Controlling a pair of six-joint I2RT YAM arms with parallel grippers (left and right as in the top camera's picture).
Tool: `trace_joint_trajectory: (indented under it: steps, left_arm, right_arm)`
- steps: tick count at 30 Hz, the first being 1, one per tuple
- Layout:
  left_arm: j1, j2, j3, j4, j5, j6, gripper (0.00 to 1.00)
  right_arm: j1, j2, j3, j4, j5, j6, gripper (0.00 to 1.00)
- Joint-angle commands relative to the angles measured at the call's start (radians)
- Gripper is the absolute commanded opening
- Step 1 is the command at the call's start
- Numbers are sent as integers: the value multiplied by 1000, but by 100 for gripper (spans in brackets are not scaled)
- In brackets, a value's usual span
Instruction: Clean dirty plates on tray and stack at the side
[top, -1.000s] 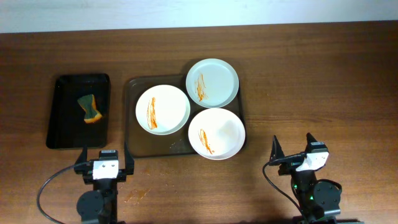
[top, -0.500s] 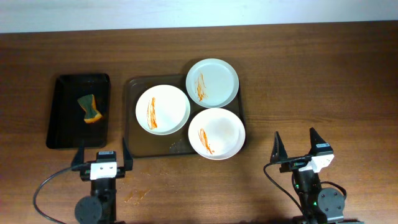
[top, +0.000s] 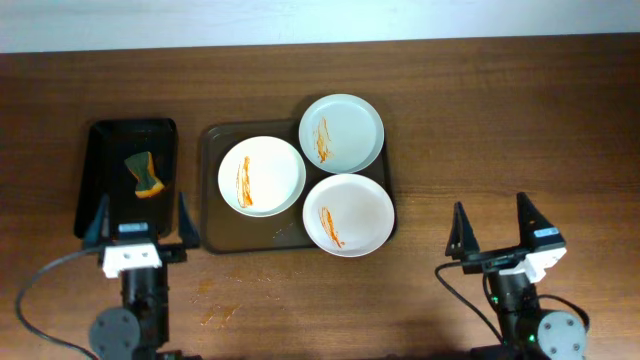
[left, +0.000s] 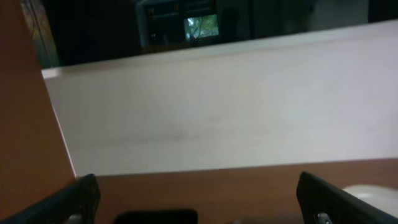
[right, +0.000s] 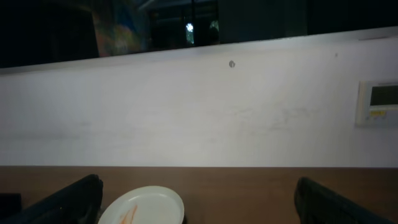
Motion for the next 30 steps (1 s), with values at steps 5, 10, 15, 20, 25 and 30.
trace_joint_trajectory:
  steps: [5, 10, 15, 20, 25, 30]
  left_arm:
    - [-5, 310, 235, -12, 95, -13, 99]
    - [-5, 501, 413, -147, 186, -21, 99]
    - [-5, 685, 660, -367, 247, -21, 99]
    - [-5, 865, 929, -629, 319, -19, 99]
    - [-5, 1027, 1139, -864, 395, -4, 99]
    - [-5, 1162, 1279, -1095, 420, -5, 99]
  right_arm:
    - [4, 239, 212, -67, -9, 6, 98]
    - [4, 389, 323, -122, -11, 6, 98]
    - [4, 519, 448, -233, -28, 3, 98]
    - [4, 657, 616, -404, -29, 3, 98]
    - [4, 833, 850, -643, -99, 3, 98]
    - [3, 998, 1070, -875, -141, 3, 98]
